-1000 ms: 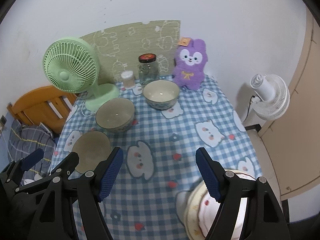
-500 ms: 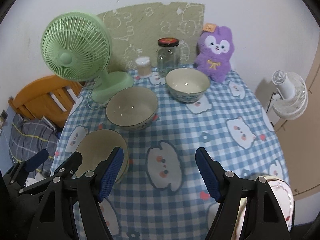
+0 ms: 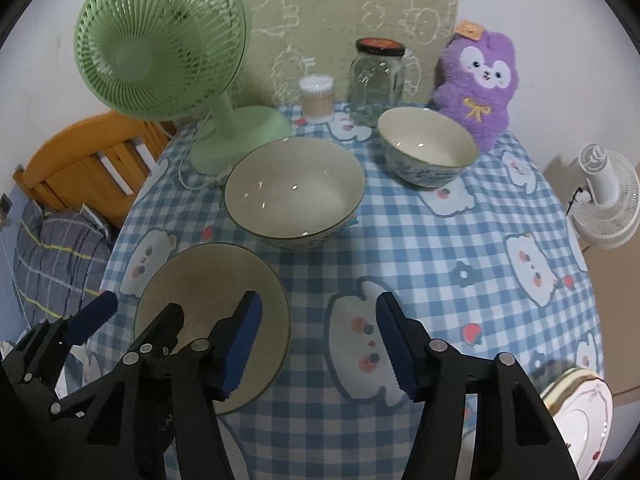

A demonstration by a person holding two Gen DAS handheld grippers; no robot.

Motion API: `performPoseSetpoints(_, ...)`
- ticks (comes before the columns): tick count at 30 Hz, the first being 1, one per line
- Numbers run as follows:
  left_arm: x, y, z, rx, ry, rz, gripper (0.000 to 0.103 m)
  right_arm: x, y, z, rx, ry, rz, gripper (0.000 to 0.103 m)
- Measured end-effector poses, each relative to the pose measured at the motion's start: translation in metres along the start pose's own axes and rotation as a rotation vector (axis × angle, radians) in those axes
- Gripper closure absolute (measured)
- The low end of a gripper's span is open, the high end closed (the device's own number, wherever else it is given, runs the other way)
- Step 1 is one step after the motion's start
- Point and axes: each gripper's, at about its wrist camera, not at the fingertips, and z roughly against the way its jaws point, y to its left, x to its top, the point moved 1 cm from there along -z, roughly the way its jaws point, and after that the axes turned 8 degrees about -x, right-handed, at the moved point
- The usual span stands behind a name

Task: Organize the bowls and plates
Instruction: 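Move both grippers to the rim of a green-rimmed ceramic bowl, then close both grippers on the green-rimmed bowl's rim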

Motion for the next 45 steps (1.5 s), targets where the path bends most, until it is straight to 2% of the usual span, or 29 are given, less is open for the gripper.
performPoseSetpoints(5, -0.001, 0.005, -0.015, -0.008, 0.027, 0.017, 0.048, 0.001, 0.009, -0.016, 0.011, 0.023, -0.005, 0.045)
performPoseSetpoints(7, -0.001, 0.008, -0.02, -0.008, 0.039, 0.021, 0.053, 0.001, 0.013, -0.022, 0.018, 0.035, -0.005, 0.052)
performPoseSetpoints(14, -0.004, 0.012, -0.033, -0.021, 0.069, 0.028, 0.064, 0.001, 0.022, -0.035, 0.027, 0.058, 0.013, 0.066)
performPoseSetpoints(17, -0.004, 0.012, -0.036, -0.023, 0.08, 0.031, 0.071, 0.002, 0.024, -0.039, 0.032, 0.067, 0.01, 0.072)
performPoseSetpoints(20, -0.003, 0.012, -0.037, -0.005, 0.076, 0.029, 0.079, 0.002, 0.025, -0.042, 0.026, 0.077, 0.011, 0.082)
performPoseSetpoints(25, -0.003, 0.015, -0.038, 0.022, 0.08, 0.02, 0.089, 0.0, 0.028, -0.044, 0.026, 0.086, 0.007, 0.085)
performPoseSetpoints(39, -0.005, 0.014, -0.035, 0.02, 0.11, 0.014, 0.089, -0.004, 0.026, -0.034, 0.016, 0.079, -0.002, 0.085)
performPoseSetpoints(45, -0.008, 0.008, -0.022, 0.022, 0.095, 0.013, 0.089, -0.008, 0.018, -0.018, 0.013, 0.067, -0.014, 0.085)
